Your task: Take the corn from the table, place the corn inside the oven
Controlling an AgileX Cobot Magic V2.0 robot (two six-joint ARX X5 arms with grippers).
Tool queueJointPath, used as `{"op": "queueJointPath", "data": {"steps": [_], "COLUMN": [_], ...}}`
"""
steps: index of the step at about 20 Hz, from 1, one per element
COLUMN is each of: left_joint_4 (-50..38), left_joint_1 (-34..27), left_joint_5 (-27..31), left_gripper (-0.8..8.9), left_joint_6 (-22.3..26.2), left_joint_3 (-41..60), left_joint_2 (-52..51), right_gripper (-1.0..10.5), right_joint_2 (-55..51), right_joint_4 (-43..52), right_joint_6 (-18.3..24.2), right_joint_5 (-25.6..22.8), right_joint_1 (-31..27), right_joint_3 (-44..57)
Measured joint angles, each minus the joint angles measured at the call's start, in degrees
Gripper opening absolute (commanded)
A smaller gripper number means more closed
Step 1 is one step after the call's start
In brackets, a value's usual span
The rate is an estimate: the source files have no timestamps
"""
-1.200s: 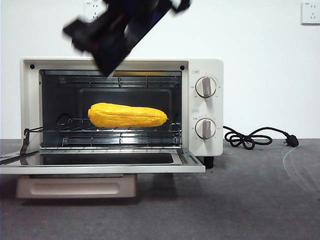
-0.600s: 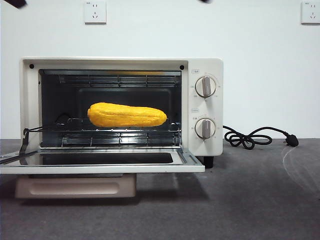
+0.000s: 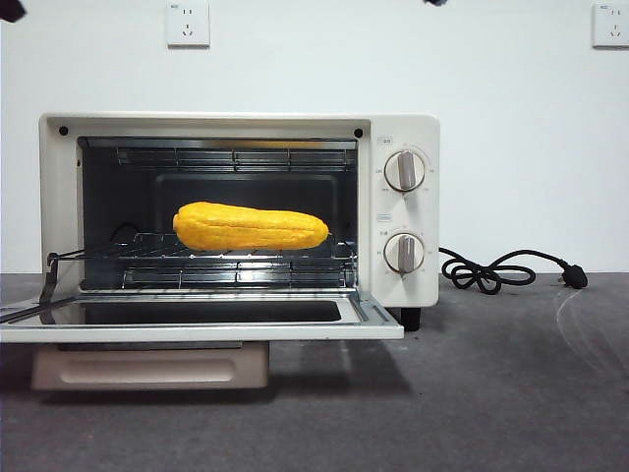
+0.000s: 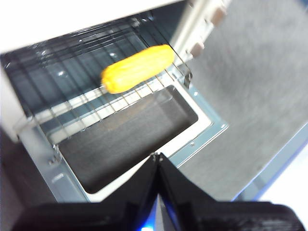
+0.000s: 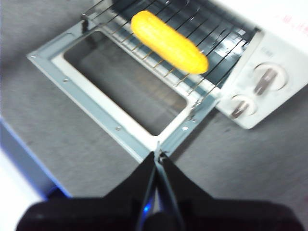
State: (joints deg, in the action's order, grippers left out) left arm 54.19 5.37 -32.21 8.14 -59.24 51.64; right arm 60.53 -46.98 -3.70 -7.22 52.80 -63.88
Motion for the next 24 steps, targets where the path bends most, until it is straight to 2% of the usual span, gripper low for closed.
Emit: {"op": "queueJointPath", "data": {"steps": [2, 4, 8, 12, 16, 24], "left_joint_4": [0.35, 0.0, -4.48, -7.63, -13.88, -17.94], "left_joint_1": [-4.81, -8.28, -12.52, -17.55, -21.07, -21.44], "left_joint_5": [-3.48, -3.8, -3.8, -3.78, -3.82, -3.54], "left_gripper": [-0.08, -0.08, -0.08, -0.08, -0.08, -0.08], "left_joint_6": [0.26, 0.33, 0.42, 0.37, -1.33, -3.28], "left_joint_3": [1.4, 4.61, 13.25, 17.03, 17.0, 17.0], "left_joint_2": [-0.02, -0.02, 0.92, 7.13, 15.3, 30.97], "right_gripper": [-0.1, -0.1, -0.1, -0.1, -0.1, -0.1], "right_joint_2": [0.0, 0.0, 0.07, 0.76, 1.44, 2.12], "right_joint_4": [0.26, 0.26, 0.28, 0.22, -0.07, -0.11], "right_joint_6": [0.11, 0.72, 3.74, 6.71, 8.5, 9.53], "right_joint_5": [9.11, 16.52, 24.87, 26.25, 26.58, 26.62], "right_joint_1": [-5.81, -11.13, -20.06, -24.41, -25.11, -25.11], "right_joint_3": [0.0, 0.0, 0.0, 0.0, 0.0, 0.0]}}
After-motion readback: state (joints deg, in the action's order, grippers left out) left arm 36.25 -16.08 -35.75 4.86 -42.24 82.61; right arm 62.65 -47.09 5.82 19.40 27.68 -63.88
